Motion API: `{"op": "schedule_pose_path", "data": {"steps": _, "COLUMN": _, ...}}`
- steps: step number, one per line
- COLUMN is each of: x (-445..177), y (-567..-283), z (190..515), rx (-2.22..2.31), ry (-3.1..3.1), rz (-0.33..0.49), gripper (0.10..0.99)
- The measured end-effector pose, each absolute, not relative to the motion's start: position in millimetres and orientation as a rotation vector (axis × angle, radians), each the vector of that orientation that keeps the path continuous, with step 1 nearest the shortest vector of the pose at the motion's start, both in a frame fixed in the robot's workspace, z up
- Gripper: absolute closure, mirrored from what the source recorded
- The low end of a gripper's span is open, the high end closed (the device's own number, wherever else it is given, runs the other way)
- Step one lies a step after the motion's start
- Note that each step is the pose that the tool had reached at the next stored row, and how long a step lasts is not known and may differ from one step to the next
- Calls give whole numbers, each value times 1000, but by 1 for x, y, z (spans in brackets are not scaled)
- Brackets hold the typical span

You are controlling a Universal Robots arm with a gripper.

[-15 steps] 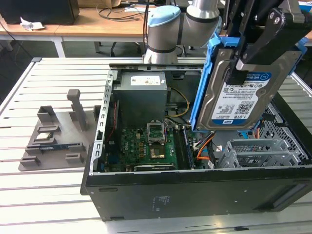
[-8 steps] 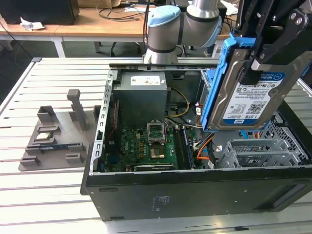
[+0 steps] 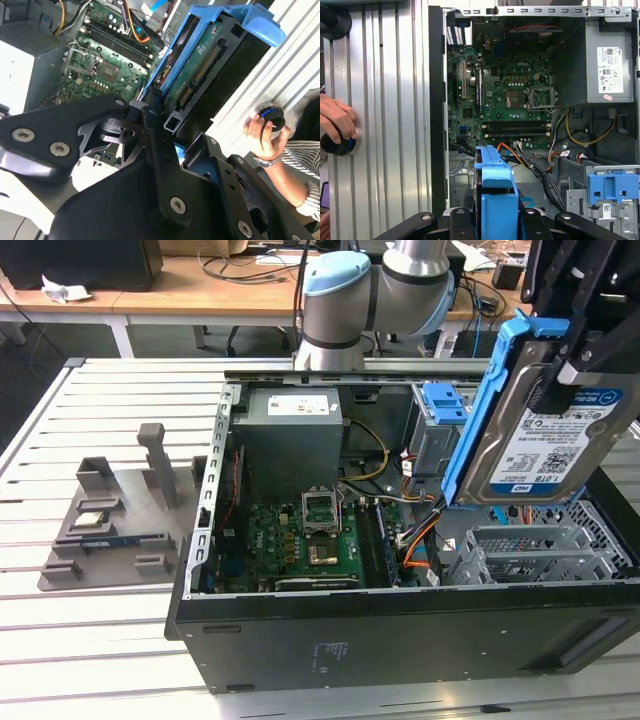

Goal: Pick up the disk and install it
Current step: 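Pick up the disk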

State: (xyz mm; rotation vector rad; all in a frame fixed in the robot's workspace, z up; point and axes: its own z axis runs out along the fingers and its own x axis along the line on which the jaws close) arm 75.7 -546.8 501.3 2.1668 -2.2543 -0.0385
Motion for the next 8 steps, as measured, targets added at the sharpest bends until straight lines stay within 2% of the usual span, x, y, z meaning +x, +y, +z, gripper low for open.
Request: {"op": "schedule_pose_path", "data": {"steps": 8, "x": 99, "y": -547, "z": 501, "rx": 2167, "ry": -2254, "rz": -39, "gripper": 722}}
